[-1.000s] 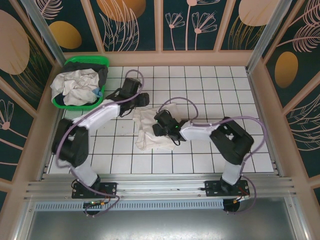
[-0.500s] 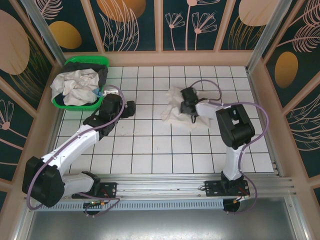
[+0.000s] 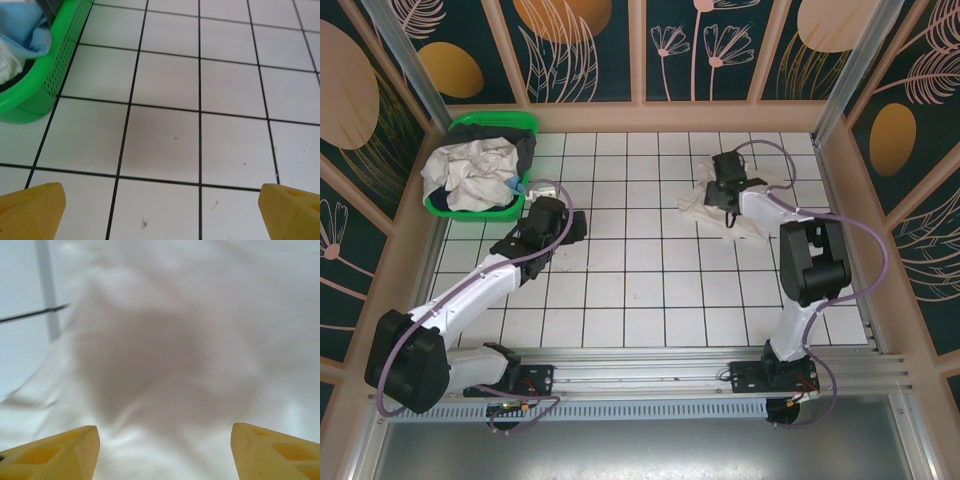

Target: Fold and stack the t-shirts

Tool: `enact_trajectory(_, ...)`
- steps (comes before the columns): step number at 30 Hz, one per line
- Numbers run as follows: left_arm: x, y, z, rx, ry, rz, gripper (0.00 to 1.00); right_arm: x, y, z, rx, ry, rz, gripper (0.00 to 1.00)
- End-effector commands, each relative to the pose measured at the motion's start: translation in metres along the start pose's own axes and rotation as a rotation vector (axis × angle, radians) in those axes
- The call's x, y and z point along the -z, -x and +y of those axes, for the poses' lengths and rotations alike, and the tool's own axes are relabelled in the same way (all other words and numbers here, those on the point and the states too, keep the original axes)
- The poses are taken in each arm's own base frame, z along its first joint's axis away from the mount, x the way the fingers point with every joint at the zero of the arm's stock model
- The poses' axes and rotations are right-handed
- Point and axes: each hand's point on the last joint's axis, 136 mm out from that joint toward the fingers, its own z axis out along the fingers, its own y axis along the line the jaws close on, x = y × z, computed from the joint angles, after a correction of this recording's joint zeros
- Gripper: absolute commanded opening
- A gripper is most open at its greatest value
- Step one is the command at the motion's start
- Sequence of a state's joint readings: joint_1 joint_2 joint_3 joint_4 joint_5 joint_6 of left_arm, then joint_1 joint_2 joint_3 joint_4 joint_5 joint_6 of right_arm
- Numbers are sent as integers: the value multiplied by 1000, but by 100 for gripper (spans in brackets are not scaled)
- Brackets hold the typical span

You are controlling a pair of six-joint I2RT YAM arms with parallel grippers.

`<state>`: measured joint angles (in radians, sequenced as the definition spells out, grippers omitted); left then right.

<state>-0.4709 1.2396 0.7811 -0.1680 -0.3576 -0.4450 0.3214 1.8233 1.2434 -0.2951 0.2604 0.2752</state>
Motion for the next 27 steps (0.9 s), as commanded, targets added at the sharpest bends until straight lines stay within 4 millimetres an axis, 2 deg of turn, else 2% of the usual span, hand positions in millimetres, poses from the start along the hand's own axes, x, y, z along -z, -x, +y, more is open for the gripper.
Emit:
enact_trajectory(1, 0, 1, 8, -12, 29, -20, 98, -9, -23, 19, 114, 24, 28, 70)
enact_trajectory(5, 0, -5, 11, -18, 35, -14, 98, -29, -32, 5, 129, -9, 86, 70)
enact_trajectory(9, -1, -8, 11, -19, 33, -10, 99, -53, -26, -8, 82, -41, 117, 69)
enact_trajectory(12, -2, -7, 13, -28, 43, -14, 98, -72, -6, -18, -24, -55, 125, 69)
enact_trajectory(18, -2, 0, 16, -50, 74, -25, 99, -117, 30, -53, -312, -68, 130, 67)
enact_trajectory(21, -2, 5, 14, -55, 74, -31, 99, -136, 57, -66, -374, -53, 85, 67)
enact_trajectory(24, -2, 9, 13, -66, 80, -34, 99, -144, 82, -97, -460, -119, 51, 68)
enact_trajectory(27, -1, 13, 14, -75, 94, -44, 98, -141, 112, -116, -538, -100, -10, 69)
